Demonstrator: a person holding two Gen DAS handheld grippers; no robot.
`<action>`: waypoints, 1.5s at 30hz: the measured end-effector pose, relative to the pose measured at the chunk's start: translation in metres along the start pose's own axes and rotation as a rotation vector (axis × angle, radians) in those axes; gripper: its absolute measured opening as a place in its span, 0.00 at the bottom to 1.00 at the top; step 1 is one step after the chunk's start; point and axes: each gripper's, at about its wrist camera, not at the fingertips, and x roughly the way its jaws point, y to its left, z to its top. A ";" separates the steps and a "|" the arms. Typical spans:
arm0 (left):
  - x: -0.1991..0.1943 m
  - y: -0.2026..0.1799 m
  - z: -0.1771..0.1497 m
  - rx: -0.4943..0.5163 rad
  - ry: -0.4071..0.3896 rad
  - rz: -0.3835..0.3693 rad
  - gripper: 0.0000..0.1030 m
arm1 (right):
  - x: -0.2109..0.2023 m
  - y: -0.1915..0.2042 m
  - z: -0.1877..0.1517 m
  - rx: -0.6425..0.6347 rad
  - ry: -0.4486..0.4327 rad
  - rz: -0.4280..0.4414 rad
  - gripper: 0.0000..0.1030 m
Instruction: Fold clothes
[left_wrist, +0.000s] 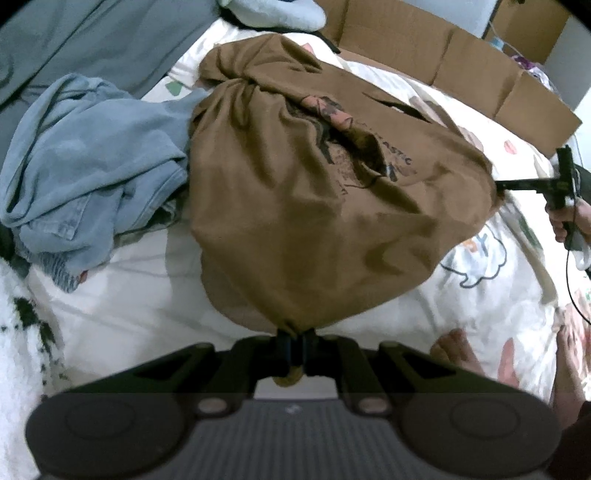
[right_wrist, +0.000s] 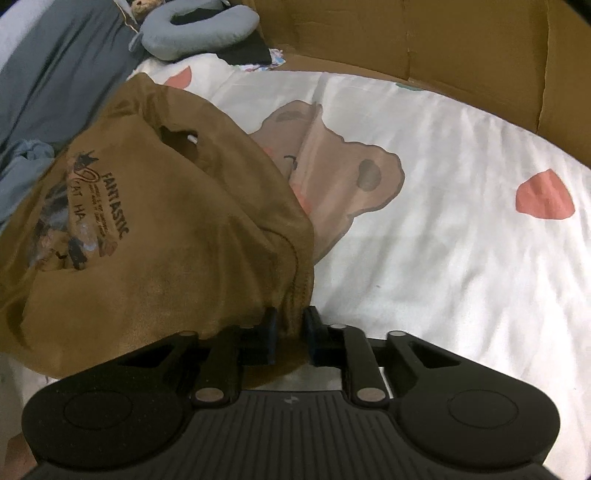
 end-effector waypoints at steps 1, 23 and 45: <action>-0.002 -0.002 0.001 0.004 -0.002 -0.006 0.05 | -0.001 0.000 0.000 0.005 0.004 -0.004 0.05; -0.099 -0.094 0.013 0.015 -0.067 -0.379 0.05 | -0.140 -0.015 0.037 -0.016 -0.110 -0.255 0.03; -0.132 -0.172 0.050 0.041 -0.051 -0.766 0.05 | -0.230 -0.045 0.059 -0.033 -0.171 -0.386 0.04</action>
